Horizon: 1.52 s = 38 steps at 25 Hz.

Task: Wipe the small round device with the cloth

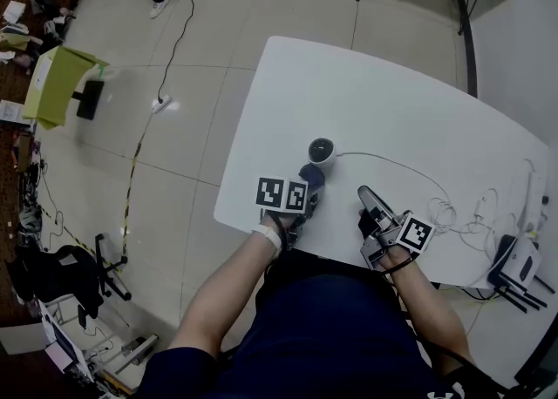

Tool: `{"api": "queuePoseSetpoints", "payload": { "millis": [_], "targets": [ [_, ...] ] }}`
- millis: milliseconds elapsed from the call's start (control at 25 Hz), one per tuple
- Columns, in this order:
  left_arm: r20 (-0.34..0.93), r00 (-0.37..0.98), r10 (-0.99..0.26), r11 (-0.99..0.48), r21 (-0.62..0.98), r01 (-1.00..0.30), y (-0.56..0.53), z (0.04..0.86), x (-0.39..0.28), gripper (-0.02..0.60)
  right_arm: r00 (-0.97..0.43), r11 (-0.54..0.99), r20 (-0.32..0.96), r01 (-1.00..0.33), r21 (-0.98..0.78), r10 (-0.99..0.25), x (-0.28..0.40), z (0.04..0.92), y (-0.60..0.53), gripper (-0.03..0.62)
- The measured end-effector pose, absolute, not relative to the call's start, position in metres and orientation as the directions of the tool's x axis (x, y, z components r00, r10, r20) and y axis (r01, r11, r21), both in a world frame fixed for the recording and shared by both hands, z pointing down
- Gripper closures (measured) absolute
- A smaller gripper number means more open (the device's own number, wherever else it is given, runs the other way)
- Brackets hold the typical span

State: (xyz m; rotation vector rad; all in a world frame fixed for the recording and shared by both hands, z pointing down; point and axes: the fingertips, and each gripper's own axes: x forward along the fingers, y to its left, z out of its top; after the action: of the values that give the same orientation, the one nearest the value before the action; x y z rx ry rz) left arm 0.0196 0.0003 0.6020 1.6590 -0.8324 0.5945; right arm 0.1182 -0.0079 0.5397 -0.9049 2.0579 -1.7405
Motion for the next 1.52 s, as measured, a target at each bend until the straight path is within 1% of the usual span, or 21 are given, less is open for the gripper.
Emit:
{"api": "queuePoseSetpoints", "payload": {
  "millis": [160, 320, 560, 720, 960, 1200, 1400, 1520],
  "targets": [
    [0.689, 0.678, -0.255, -0.015, 0.699, -0.715, -0.002, 0.599, 0.033, 0.476, -0.740, 0.061, 0.177, -0.283, -0.957, -0.649, 0.127, 0.539, -0.008, 0.533],
    [0.571, 0.734, -0.367, 0.164, 0.817, -0.553, -0.009, 0.596, 0.048, 0.474, -0.727, 0.054, 0.184, -0.292, -0.955, -0.662, 0.135, 0.540, -0.006, 0.534],
    [0.529, 0.729, -0.434, 0.249, 0.849, -0.467, -0.020, 0.599, 0.068, 0.472, -0.716, 0.028, 0.213, -0.309, -0.951, -0.665, 0.148, 0.545, -0.003, 0.534],
    [0.492, 0.735, -0.466, 0.268, 0.871, -0.412, -0.030, 0.596, 0.085, 0.472, -0.717, 0.023, 0.230, -0.324, -0.946, -0.658, 0.159, 0.549, -0.004, 0.534],
    [0.458, 0.690, -0.560, 0.290, 0.889, -0.354, -0.046, 0.595, 0.096, 0.472, -0.744, 0.040, 0.248, -0.346, -0.937, -0.620, 0.163, 0.550, -0.014, 0.536],
    [0.359, 0.687, -0.631, 0.212, 0.932, -0.293, -0.057, 0.585, 0.110, 0.472, -0.781, 0.060, 0.260, -0.354, -0.933, -0.568, 0.159, 0.552, -0.027, 0.536],
    [0.323, 0.695, -0.643, 0.191, 0.946, -0.263, -0.051, 0.582, 0.104, 0.472, -0.810, 0.077, 0.272, -0.362, -0.929, -0.519, 0.138, 0.553, -0.026, 0.536],
    [0.314, 0.711, -0.629, 0.166, 0.948, -0.271, -0.043, 0.575, 0.095, 0.472, -0.816, 0.092, 0.266, -0.361, -0.928, -0.513, 0.124, 0.547, -0.027, 0.536]
  ]
}}
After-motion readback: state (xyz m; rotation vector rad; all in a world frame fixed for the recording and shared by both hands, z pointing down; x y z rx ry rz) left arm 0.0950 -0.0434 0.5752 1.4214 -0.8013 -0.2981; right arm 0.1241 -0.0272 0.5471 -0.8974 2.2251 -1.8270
